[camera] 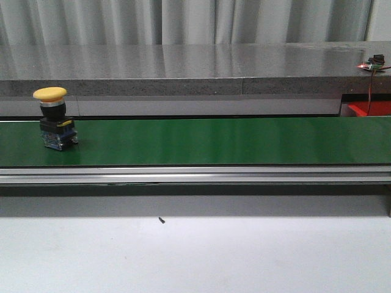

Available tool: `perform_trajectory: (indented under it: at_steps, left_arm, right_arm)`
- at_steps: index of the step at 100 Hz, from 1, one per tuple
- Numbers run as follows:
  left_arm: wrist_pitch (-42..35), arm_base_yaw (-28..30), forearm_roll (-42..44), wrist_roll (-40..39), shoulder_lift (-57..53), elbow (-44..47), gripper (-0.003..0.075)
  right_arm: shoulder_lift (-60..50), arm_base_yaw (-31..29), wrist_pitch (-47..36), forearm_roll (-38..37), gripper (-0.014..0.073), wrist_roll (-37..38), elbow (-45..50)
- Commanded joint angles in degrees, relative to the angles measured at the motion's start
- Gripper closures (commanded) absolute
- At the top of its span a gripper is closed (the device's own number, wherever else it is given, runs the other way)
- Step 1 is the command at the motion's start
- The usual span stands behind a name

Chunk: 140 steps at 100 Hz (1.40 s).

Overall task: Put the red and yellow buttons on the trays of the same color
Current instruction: 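Grasp a red button with the left gripper and set it on the conveyor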

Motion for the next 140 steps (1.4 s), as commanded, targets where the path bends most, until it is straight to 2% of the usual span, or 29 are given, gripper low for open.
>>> perform_trajectory:
  at_steps: [1,34,61,71,86,93,110,122,129,140]
  left_arm:
    - [0.1,-3.6,0.1,0.4,-2.4,-4.3,0.0666]
    - [0.1,-11.7,0.3,0.4,1.6,-6.1,0.0666]
    - [-0.7,-14.7,0.5,0.5,5.3,-6.1,0.0652]
    - [-1.1,-15.2,0.4,1.3,5.3,-6.3,0.0534]
    - [-0.5,-15.3,-1.7,4.3,4.5,-6.6,0.0234]
    - [-0.5,-15.3,-2.1,4.5,3.4,-6.6,0.0178]
    - [2.1,-16.6,-1.9,5.7,-1.4,-6.6,0.0207]
    - [4.7,-19.8,-1.9,6.4,-5.9,-6.4,0.0255]
    - [4.6,-22.6,-1.3,6.4,-8.6,-6.0,0.0325]
    - [4.6,-27.3,-0.7,6.4,-12.7,-4.7,0.0514]
  right_arm:
    - [-1.0,-0.2,-4.5,-0.6,0.0703,-0.2,-1.0]
    - [-1.0,-0.2,-4.5,-0.6,0.0703,-0.2,-1.0]
    - [-1.0,-0.2,-4.5,-0.6,0.0703,-0.2,-1.0]
    - [-1.0,-0.2,-4.5,-0.6,0.0703,-0.2,-1.0]
    - [-1.0,-0.2,-4.5,-0.6,0.0703,-0.2,-1.0]
    - [-1.0,-0.2,-4.5,-0.6,0.0703,-0.2,-1.0]
    - [-1.0,-0.2,-4.5,-0.6,0.0703,-0.2,-1.0]
    - [-1.0,-0.2,-4.5,-0.6,0.0703,-0.2,-1.0]
    - [-1.0,-0.2,-4.5,-0.6,0.0703,-0.2,-1.0]
    - [-1.0,-0.2,-4.5,-0.6,0.0703,-0.2,-1.0]
